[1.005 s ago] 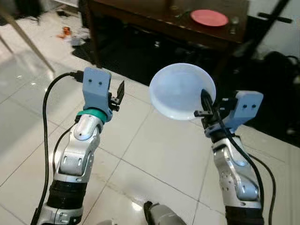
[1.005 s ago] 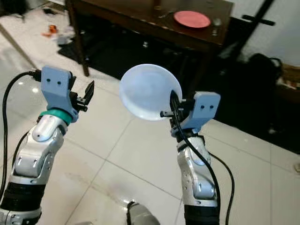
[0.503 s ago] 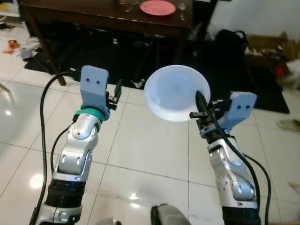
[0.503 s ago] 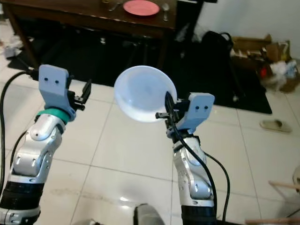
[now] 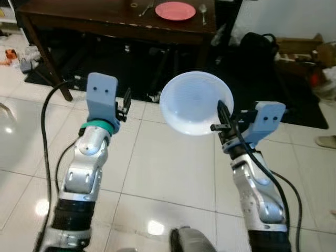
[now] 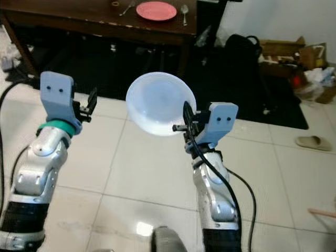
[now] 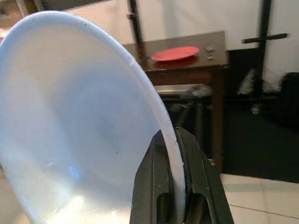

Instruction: Setting the table

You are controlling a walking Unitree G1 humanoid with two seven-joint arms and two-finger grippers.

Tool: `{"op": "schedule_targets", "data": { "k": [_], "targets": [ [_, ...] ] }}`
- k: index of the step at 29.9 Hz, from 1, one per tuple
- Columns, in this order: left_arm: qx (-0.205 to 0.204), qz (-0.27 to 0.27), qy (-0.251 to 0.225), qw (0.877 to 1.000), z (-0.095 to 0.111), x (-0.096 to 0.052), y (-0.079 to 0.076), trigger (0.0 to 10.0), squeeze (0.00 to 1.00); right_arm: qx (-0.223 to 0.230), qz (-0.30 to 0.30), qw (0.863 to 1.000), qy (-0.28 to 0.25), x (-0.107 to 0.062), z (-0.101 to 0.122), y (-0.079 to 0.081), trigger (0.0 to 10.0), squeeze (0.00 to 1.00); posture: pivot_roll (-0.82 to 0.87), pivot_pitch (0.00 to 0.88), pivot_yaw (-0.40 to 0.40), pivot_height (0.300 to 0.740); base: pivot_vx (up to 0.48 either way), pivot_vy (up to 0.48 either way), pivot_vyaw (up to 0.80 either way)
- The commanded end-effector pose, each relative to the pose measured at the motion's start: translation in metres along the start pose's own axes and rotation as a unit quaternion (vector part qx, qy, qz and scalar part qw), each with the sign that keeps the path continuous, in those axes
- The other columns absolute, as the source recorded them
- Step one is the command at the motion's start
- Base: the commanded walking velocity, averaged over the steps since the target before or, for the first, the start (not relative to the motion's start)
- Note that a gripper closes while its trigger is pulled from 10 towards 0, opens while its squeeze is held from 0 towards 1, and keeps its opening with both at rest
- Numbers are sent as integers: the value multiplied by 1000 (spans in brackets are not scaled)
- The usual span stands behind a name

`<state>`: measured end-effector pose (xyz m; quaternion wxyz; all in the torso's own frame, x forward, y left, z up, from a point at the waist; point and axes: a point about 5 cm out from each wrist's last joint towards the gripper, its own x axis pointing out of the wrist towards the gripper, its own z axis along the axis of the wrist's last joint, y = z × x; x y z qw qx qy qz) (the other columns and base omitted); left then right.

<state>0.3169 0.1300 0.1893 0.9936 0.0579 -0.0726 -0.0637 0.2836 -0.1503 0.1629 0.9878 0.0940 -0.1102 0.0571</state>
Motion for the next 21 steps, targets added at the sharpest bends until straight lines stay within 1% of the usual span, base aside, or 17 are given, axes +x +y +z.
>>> {"op": "schedule_targets", "data": {
  "k": [1,9,11,17,19,21],
  "targets": [
    [10,10,9,1000,-4,-2,7,10000,0,3,3,1000,-5,0,2,3,10000,0,-16,0,34,740,480,0,0],
    [10,8,8,1000,-4,-2,5,10000,0,7,-1,1000,-2,1,1,3,10000,0,-15,0,33,740,480,0,-800],
    [10,8,8,1000,-5,-2,5,10000,0,5,-3,1000,-2,1,1,2,10000,0,-14,0,33,740,480,0,-544],
    [10,8,7,1000,-4,-1,5,10000,0,-3,-7,1000,-4,4,2,2,10000,0,-12,0,33,740,480,0,0],
    [12,8,4,1000,-3,-1,5,10000,0,-22,-1,1000,-14,8,7,4,10000,0,-12,0,34,740,480,0,0],
    [12,8,4,1000,-3,-1,5,10000,0,-22,-1,1000,-14,8,7,4,10000,0,-12,0,34,740,480,0,0]
  ]
}}
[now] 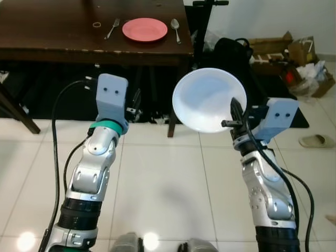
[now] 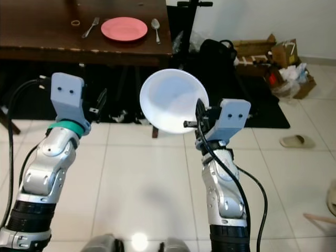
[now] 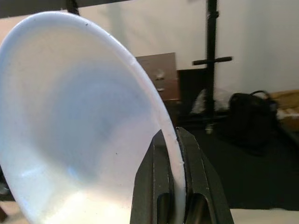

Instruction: Setting the table

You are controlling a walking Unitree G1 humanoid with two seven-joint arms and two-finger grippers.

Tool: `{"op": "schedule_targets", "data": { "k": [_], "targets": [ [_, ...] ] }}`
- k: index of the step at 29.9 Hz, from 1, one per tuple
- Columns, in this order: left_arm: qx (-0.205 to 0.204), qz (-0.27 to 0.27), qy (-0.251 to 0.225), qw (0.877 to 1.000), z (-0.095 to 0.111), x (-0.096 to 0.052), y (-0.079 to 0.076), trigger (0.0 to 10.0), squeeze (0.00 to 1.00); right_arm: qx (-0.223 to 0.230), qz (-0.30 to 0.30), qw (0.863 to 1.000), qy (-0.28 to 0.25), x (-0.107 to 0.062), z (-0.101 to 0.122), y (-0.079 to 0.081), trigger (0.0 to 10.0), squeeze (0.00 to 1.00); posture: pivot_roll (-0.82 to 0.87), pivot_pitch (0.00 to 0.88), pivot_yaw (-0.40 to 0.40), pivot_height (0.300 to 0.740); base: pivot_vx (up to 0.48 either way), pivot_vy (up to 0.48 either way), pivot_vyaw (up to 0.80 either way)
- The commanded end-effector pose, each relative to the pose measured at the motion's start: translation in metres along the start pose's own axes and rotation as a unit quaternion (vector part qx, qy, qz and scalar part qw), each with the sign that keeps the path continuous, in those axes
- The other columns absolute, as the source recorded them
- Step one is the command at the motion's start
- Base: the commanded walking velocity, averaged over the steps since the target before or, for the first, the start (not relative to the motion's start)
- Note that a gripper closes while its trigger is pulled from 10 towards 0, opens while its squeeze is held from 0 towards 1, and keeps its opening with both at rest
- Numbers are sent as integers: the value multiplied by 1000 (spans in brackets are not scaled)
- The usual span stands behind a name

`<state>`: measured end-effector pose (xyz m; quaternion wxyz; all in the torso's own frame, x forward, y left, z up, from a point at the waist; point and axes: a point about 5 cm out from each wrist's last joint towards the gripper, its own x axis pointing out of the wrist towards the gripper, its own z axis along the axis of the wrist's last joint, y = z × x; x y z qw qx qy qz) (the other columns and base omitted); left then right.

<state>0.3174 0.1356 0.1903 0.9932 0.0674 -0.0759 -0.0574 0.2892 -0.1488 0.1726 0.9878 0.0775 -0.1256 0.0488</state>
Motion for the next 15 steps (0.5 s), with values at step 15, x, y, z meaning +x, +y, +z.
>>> {"op": "schedule_targets", "data": {
  "k": [15],
  "targets": [
    [29,6,-44,999,19,4,7,10000,0,47,22,997,-62,27,31,22,10000,0,10,0,20,740,480,0,0]
  ]
}}
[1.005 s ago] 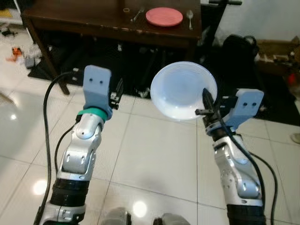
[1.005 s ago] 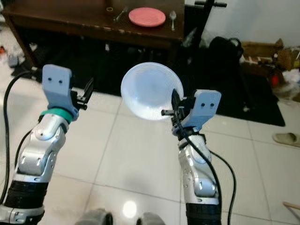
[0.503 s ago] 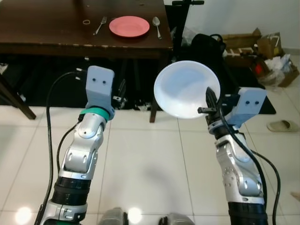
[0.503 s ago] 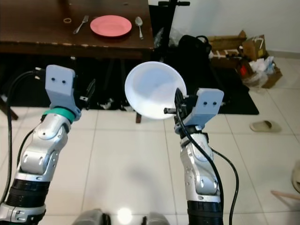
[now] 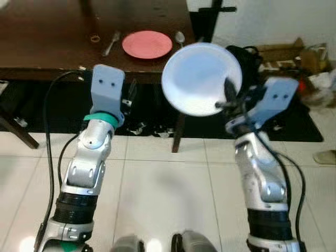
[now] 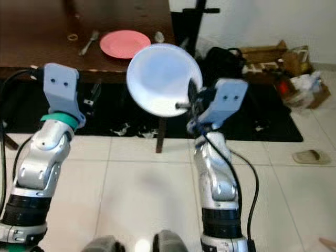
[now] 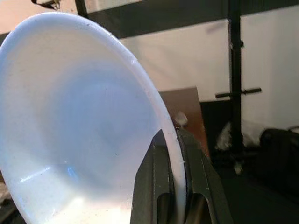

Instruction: Setting the table

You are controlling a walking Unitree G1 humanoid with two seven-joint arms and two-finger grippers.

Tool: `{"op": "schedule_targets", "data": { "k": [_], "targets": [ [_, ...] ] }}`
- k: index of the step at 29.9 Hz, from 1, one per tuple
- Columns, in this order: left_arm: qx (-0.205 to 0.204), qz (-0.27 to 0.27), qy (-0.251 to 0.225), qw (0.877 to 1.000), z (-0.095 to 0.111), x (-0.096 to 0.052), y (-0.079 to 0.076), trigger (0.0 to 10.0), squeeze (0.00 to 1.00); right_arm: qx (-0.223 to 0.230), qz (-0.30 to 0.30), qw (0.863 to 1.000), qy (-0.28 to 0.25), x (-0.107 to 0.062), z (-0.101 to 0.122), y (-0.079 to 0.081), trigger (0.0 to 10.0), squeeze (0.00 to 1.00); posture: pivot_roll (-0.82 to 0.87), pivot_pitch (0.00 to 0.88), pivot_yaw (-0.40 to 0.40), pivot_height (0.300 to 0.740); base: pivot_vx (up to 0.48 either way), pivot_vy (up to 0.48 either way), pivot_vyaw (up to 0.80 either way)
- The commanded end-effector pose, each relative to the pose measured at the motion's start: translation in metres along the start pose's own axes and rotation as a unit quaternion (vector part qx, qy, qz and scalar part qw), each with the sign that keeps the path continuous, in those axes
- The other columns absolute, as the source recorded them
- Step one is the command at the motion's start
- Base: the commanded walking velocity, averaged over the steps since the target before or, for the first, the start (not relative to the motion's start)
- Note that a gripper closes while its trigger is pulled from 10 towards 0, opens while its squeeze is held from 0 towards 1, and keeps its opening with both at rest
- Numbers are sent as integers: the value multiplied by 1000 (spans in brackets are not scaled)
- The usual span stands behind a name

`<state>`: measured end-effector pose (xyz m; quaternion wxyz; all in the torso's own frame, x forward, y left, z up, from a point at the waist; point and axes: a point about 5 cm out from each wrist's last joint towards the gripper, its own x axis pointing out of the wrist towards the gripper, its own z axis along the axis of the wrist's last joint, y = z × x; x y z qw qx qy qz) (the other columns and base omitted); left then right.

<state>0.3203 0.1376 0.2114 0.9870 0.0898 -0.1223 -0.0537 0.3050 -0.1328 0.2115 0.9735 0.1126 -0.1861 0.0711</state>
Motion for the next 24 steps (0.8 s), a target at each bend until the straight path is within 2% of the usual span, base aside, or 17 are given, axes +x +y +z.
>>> {"op": "schedule_targets", "data": {
  "k": [1,6,24],
  "targets": [
    [4,-1,-6,1000,2,-1,2,10000,0,16,-3,1000,-11,4,5,3,10000,0,11,0,19,740,480,0,0],
    [5,-6,-19,1000,8,0,0,10000,0,22,-11,999,-29,9,14,1,10000,0,10,0,22,740,480,0,0],
    [7,-18,-31,999,11,2,-2,10000,0,23,-22,999,-40,10,18,0,10000,0,8,0,29,740,480,0,0]
  ]
}}
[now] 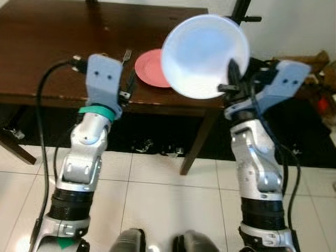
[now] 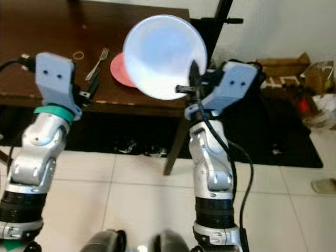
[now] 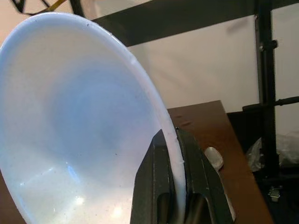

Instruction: Setting the table

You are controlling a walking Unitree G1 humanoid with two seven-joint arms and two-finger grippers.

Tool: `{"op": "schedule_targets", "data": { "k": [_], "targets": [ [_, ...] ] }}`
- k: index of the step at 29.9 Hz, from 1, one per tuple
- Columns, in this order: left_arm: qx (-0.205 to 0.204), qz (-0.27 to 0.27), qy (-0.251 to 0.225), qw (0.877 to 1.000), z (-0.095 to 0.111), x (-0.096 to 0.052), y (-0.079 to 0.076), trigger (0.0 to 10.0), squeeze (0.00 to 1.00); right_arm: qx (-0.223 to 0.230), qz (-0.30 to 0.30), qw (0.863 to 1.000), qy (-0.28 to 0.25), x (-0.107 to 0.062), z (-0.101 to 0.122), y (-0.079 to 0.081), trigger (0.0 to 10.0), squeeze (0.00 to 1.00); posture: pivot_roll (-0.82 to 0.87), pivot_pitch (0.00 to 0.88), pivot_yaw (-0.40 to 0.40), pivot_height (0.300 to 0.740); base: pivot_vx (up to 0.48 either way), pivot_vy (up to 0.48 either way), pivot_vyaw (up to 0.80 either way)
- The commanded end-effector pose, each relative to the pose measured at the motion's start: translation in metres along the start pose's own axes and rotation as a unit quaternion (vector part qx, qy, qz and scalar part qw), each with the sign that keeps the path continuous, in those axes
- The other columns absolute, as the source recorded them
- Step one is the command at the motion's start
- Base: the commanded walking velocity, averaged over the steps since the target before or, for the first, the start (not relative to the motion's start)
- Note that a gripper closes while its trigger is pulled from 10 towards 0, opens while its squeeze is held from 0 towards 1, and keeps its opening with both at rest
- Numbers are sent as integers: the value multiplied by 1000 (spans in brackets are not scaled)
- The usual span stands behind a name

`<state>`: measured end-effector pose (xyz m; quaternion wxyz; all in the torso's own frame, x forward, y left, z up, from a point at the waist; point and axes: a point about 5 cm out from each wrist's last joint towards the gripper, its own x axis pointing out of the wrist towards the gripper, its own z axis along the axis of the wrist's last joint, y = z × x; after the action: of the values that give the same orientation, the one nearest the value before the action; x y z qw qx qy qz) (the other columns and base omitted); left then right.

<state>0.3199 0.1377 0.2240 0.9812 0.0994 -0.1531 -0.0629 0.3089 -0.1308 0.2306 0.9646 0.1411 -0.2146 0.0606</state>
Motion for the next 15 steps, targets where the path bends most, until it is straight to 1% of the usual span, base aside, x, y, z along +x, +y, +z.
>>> {"op": "schedule_targets", "data": {
  "k": [1,15],
  "targets": [
    [-3,-10,0,1000,-1,0,-5,10000,0,-2,-10,1000,-5,-1,2,-5,10000,0,9,0,28,740,480,0,0],
    [-4,-12,4,1000,-3,-3,-6,10000,0,-2,-10,1000,6,-4,-3,-4,10000,0,8,0,25,740,480,0,0]
  ]
}}
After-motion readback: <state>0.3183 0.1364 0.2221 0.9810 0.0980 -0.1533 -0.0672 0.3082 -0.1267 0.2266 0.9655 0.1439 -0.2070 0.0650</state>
